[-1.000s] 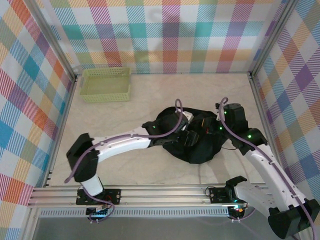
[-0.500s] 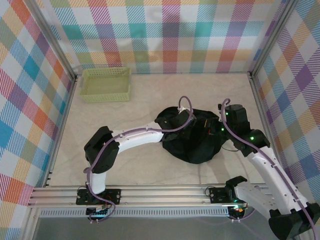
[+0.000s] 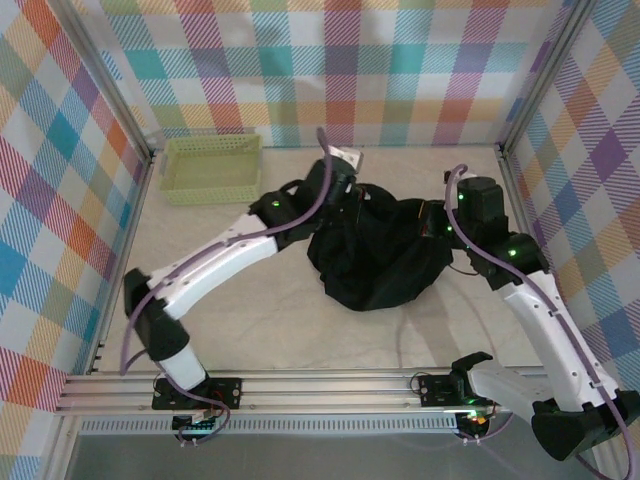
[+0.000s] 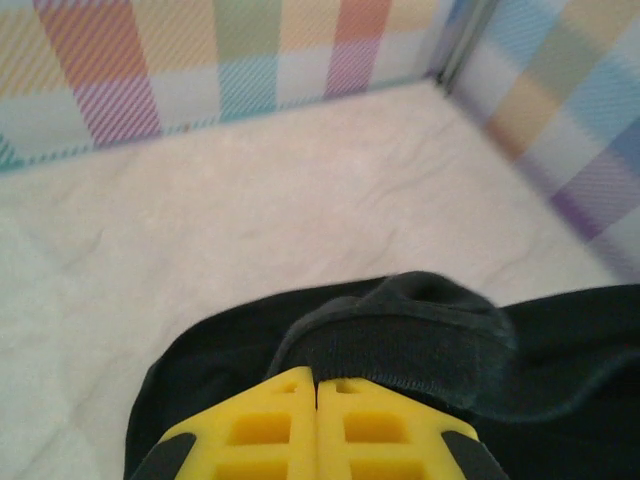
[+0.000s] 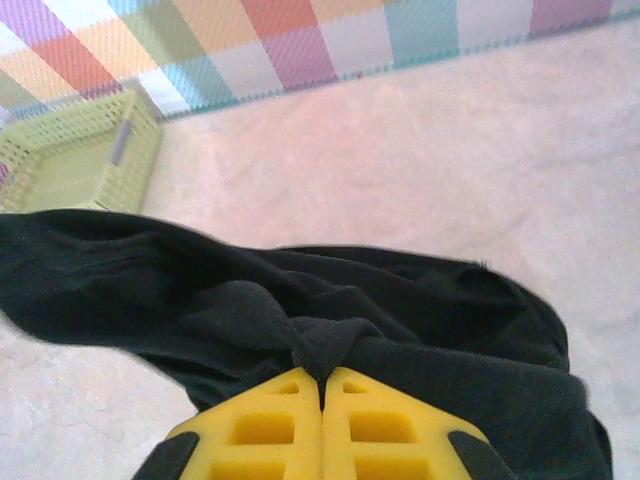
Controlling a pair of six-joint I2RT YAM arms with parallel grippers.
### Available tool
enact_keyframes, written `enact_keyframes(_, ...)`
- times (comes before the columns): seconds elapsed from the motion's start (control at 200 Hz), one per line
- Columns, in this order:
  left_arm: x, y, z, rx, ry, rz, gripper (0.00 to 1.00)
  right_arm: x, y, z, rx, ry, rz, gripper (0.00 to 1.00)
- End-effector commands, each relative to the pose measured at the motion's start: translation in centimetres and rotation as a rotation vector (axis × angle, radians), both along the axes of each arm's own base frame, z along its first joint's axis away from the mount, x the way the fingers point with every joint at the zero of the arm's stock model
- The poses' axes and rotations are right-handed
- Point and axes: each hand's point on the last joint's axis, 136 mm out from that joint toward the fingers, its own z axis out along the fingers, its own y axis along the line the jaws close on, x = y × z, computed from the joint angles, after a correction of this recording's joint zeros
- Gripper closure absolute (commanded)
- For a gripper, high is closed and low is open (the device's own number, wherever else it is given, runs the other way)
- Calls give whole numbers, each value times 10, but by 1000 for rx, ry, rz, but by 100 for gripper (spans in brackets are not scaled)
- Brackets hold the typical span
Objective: Fold the inside-out t-shirt
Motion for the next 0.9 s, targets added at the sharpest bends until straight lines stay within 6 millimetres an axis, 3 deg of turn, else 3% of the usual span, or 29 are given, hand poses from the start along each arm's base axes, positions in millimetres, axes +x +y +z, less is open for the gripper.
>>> enact_keyframes(0.0,-31,15,40,-92,-57,-85,100,-3,5,35,17,-132,61,100)
enact_keyframes(0.06,-32,25,33,-116,-73,-61,100,-4,9,32,39,-158,80,100)
enact_keyframes(0.115,-18,35,3,-78,-11,3,100,2,12,15,35,-139,83,100)
enact_keyframes(0.205,19,62,-65,5,200,142,100,20,12,-38,7,6,47,100)
enact_keyframes(0.28,27,64,-95,28,293,149,100,39,8,-78,-1,138,4,100)
enact_keyframes(0.36,24,52,-93,-4,308,97,100,59,4,-102,34,233,-27,100)
enact_keyframes(0.53,37,40,-74,-44,294,85,100,113,-1,-104,32,250,-91,100)
enact_keyframes(0.625,44,19,-68,-77,319,35,100,126,-15,-103,-39,293,-174,65)
enact_keyframes(0.685,49,10,-66,-100,330,22,100,120,-12,-94,-26,276,-157,46)
enact_keyframes(0.75,55,5,-67,-106,335,25,100,106,-2,-83,25,223,-105,33)
enact_keyframes(0.825,65,1,-70,-107,349,32,100,81,8,-80,41,211,-62,26)
enact_keyframes(0.895,77,-7,-77,-127,376,17,100,60,23,-80,45,204,-5,25)
